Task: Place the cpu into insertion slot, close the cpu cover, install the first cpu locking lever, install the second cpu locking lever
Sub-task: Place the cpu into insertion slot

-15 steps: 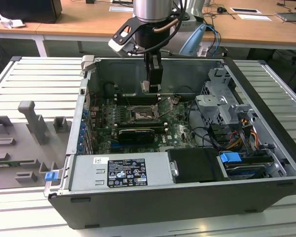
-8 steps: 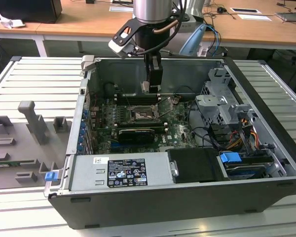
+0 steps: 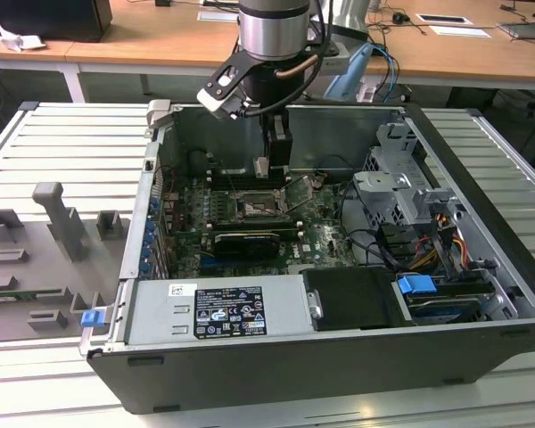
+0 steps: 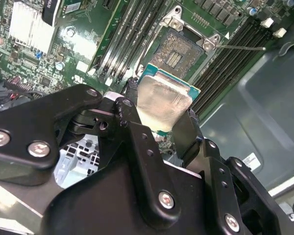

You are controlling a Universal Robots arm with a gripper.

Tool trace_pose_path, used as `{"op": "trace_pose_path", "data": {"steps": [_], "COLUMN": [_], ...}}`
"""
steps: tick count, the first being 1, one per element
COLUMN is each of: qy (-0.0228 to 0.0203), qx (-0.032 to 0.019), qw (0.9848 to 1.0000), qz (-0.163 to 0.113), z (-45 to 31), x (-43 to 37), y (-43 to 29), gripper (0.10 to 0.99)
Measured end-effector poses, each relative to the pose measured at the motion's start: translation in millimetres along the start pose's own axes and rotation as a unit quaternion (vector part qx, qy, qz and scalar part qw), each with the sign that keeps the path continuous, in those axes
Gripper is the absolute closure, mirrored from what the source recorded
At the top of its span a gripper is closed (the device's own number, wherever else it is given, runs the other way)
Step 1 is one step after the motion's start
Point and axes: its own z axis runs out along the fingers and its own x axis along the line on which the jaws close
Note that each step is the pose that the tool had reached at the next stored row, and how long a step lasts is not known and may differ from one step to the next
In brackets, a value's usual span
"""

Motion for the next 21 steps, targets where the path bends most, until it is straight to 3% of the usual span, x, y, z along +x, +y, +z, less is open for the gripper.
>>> {"op": "trace_pose_path", "data": {"steps": [12,21], "qy": [-0.0013,-0.0014], "qx": [-0.0003,-0.0003], "qw": [0.9999,0.9998], "qz": [0.016,0.017], "z": [5.5,20.9], "x": [1.4,2.6], "y": [-4.2,-5.9], "gripper": [0.557,0.557]}}
